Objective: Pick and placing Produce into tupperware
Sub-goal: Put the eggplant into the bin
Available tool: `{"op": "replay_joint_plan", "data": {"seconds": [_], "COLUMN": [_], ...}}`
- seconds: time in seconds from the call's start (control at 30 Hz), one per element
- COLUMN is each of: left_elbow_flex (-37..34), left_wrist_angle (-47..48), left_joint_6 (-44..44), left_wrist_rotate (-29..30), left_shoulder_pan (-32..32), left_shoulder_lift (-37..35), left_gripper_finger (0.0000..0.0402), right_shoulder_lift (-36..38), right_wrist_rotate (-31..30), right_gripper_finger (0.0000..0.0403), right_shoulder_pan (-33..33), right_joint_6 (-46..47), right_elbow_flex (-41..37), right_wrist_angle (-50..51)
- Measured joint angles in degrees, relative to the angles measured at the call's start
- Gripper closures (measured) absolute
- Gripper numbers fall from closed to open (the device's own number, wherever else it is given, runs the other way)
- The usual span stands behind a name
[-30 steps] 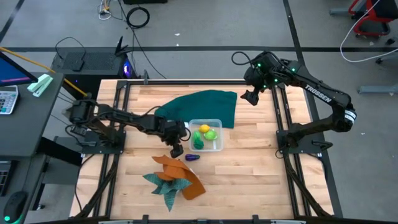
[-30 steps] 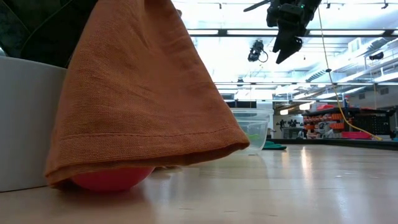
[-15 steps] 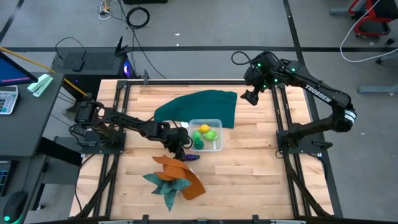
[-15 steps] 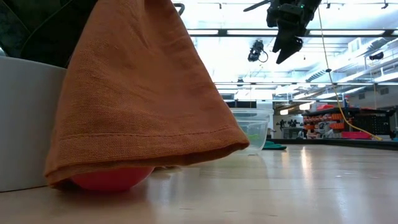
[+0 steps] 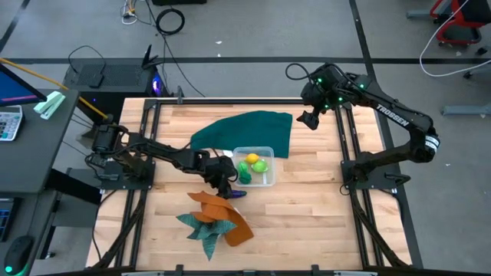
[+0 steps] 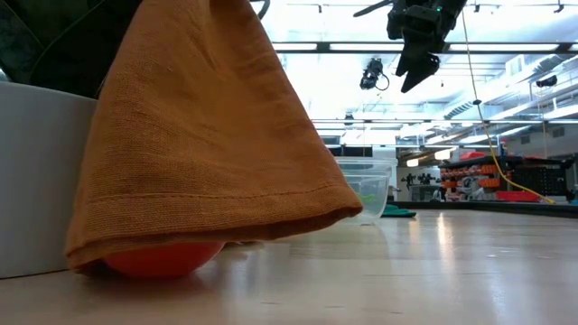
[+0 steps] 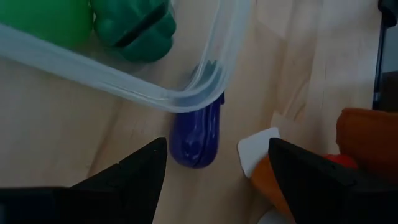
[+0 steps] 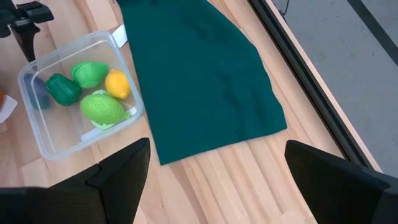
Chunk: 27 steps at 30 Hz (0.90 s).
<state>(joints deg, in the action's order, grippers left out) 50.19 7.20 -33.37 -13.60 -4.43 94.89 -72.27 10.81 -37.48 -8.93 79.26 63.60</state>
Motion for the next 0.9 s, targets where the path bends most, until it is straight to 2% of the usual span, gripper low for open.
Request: {"op": "replay_joint_plan", "data": {"seconds": [0.5,0.7,0.9], "left_elbow_flex": [0.00,0.01,0.39], "left_wrist_angle": [-1.82,-1.78,-1.28], "left_joint_6": [-2.06,-2.35,-3.91], "left_wrist_rotate": [-0.52,-0.16,3.89], "left_shoulder_pan": [-0.09,-1.55,-2.29], "left_shoulder_lift": [0.00,0.33,2.25], "left_gripper_finger": [0.0113,0.0080,0.0039], "right_shoulder_lift": [0.00,0.00,0.00], "right_wrist_rotate": [0.00,0.00,0.00], "right_gripper_finger": [0.0067,0.0067,0.0067], "right_shoulder_pan": [0.00,-0.01,0.01], "right_joint_6": [0.02,0.00,0.00], "right_elbow_flex": [0.00,0.00,0.00], "right_wrist_angle": [0.19,0.19,0.19]}}
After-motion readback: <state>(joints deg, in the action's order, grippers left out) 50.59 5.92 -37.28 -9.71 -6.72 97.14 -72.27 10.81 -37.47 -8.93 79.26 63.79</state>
